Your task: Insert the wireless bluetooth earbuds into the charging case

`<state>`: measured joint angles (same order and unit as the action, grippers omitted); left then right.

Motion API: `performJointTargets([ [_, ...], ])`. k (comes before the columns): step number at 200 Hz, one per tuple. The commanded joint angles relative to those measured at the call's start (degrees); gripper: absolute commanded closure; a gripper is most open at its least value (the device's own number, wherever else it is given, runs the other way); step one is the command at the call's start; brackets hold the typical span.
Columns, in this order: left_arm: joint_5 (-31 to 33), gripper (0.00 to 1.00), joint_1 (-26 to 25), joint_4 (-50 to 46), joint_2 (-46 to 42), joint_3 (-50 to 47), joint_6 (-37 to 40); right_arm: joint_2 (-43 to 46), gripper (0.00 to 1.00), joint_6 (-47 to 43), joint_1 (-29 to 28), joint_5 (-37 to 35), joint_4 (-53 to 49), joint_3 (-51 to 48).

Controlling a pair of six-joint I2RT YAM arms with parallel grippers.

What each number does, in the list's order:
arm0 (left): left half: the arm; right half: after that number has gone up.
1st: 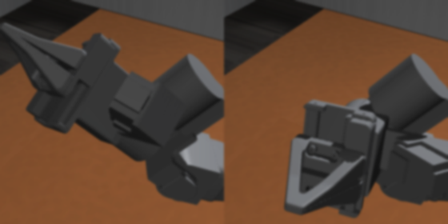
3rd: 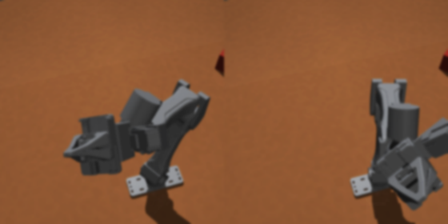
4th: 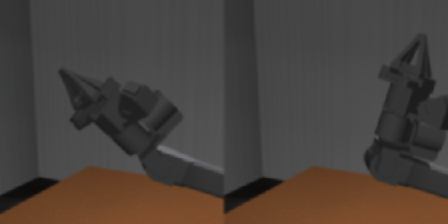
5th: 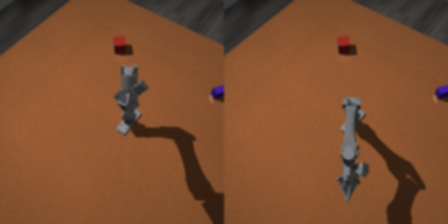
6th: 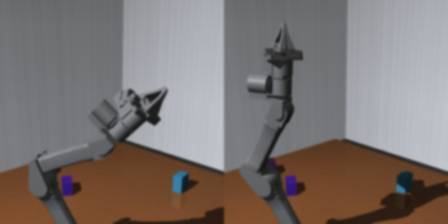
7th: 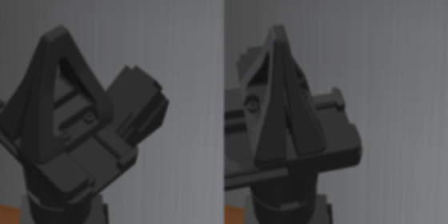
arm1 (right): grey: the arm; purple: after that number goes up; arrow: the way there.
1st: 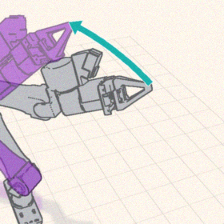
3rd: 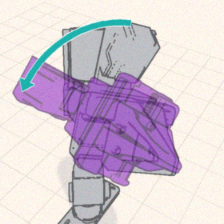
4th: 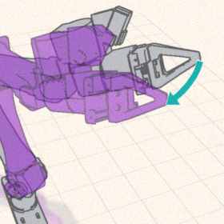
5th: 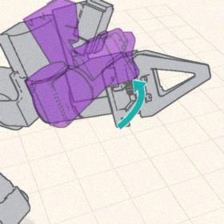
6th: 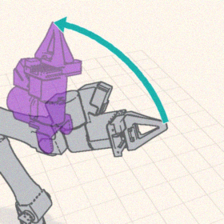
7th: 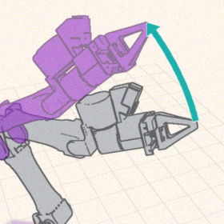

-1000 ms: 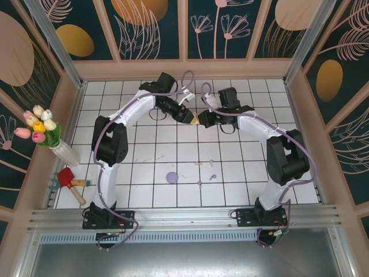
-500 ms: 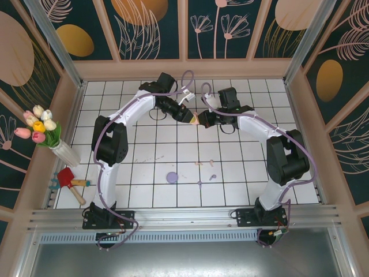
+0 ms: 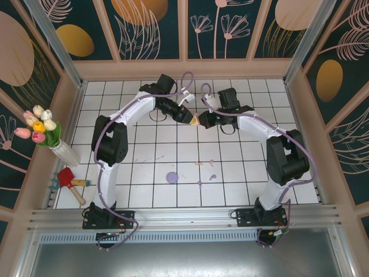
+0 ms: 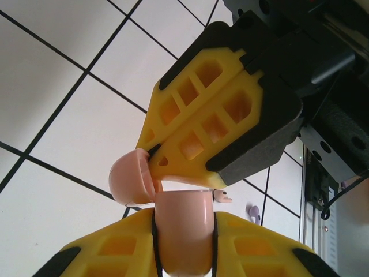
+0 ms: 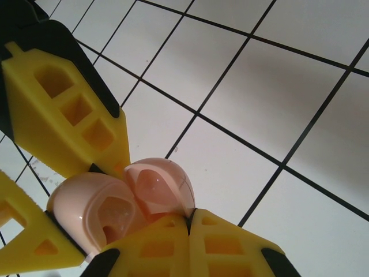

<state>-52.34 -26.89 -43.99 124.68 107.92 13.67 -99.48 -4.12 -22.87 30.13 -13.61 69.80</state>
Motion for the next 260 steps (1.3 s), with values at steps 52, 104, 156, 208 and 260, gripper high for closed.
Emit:
performJointTargets([
  [52, -1.63, 0.90, -0.53, 5.92, -2.33, -4.04, -2.57, 3.89, 0.90, 1.74, -0.56, 0.19, 2.53, 0.42],
  [104, -1.26, 0.95, 0.55, 12.44, -5.78, -8.97, -5.81, 10.19, 0.60, 4.53, 2.15, 1.45, 2.99, -2.34],
  [156, 0.45, 1.00, 1.78, 24.34, -12.09, -18.22, -11.55, 17.26, 0.47, 12.23, 4.64, -4.63, 1.47, -5.86],
  [208, 10.22, 1.00, 1.78, 47.59, -22.29, -35.02, -21.22, 20.77, 0.46, 29.30, 2.32, -14.29, -2.30, -11.57],
  [260, 19.38, 1.00, 1.78, 75.52, -31.00, -52.56, -29.22, 20.01, 0.46, 38.78, -6.99, -24.35, -7.48, -15.06],
])
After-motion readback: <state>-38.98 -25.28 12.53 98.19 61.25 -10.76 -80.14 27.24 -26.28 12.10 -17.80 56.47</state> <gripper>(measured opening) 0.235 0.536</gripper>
